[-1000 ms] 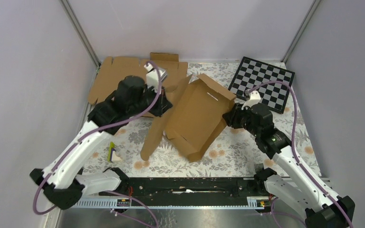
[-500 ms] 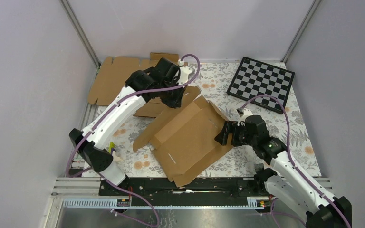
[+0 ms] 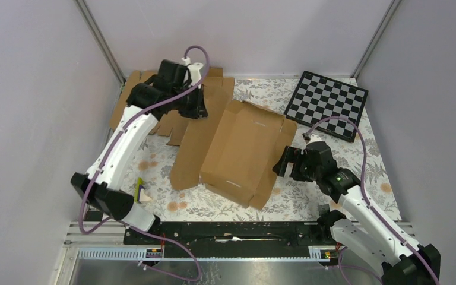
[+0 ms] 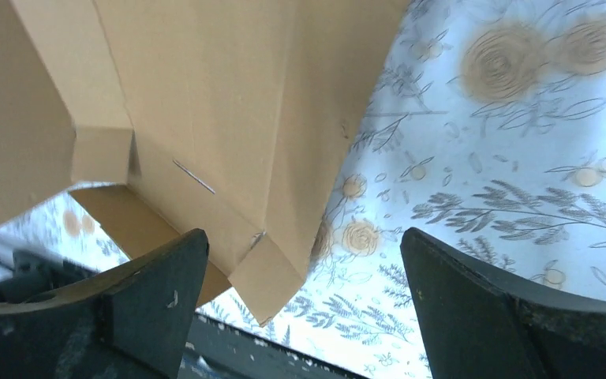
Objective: Fold the paper box
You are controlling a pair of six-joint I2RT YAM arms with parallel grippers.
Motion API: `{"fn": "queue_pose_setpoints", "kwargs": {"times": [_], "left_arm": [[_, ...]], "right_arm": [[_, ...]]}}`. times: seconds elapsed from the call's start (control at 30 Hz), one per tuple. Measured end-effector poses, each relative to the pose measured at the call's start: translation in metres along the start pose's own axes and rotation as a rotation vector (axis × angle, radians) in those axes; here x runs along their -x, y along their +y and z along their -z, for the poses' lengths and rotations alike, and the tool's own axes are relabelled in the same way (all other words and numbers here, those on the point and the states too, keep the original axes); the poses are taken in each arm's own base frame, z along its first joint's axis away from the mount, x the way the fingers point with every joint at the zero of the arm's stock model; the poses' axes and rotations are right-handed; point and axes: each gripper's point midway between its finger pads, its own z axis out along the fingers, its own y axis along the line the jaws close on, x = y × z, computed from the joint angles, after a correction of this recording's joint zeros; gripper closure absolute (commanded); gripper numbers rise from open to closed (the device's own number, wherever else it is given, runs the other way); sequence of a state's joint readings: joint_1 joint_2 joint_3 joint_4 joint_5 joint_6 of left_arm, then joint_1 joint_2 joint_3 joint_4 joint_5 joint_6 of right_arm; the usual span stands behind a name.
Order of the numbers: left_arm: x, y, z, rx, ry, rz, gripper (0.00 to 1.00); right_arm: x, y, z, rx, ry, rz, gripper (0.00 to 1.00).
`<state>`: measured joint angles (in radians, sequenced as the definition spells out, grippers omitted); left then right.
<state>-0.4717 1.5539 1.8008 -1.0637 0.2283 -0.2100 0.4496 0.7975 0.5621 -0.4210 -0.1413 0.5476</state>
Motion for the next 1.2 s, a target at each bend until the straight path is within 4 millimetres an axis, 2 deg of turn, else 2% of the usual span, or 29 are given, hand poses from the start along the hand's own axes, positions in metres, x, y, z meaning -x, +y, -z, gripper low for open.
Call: {"fn": "queue_pose_setpoints", "kwargs": {"times": [0.17,0.27,0.47,0.77,0.9,1.07,1.2], "left_arm": [[0.009,0.007,0.032,-0.017,-0.125,0.047,1.00],[0.008,0.012,0.045,-0.028,-0.180,0.068,1.00],[-0.006,0.013,0.054,-0.061,-0.281,0.056,1.00],[-0.008,0.005,0.080,-0.091,-0.418,0.004,1.00],[-0.012,0.006,0.079,-0.094,-0.444,-0.002,1.00],[-0.026,0.009,0.074,-0.095,-0.463,0.002,1.00],[-0.026,0.009,0.074,-0.098,-0.476,-0.004,1.00]], "right_arm": [[0.026,-0.001,0.008,-0.063,-0.092,-0.040,0.00],[0.032,0.001,0.007,-0.074,-0.100,-0.079,0.00],[0.017,0.003,-0.009,-0.065,-0.037,-0.220,0.12],[-0.019,-0.006,-0.042,-0.033,0.050,-0.332,0.13],[-0.025,-0.010,-0.051,-0.018,0.053,-0.321,0.15],[-0.046,-0.020,-0.062,0.014,0.067,-0.321,0.16],[-0.037,-0.019,-0.069,0.022,0.023,-0.313,0.18]]}}
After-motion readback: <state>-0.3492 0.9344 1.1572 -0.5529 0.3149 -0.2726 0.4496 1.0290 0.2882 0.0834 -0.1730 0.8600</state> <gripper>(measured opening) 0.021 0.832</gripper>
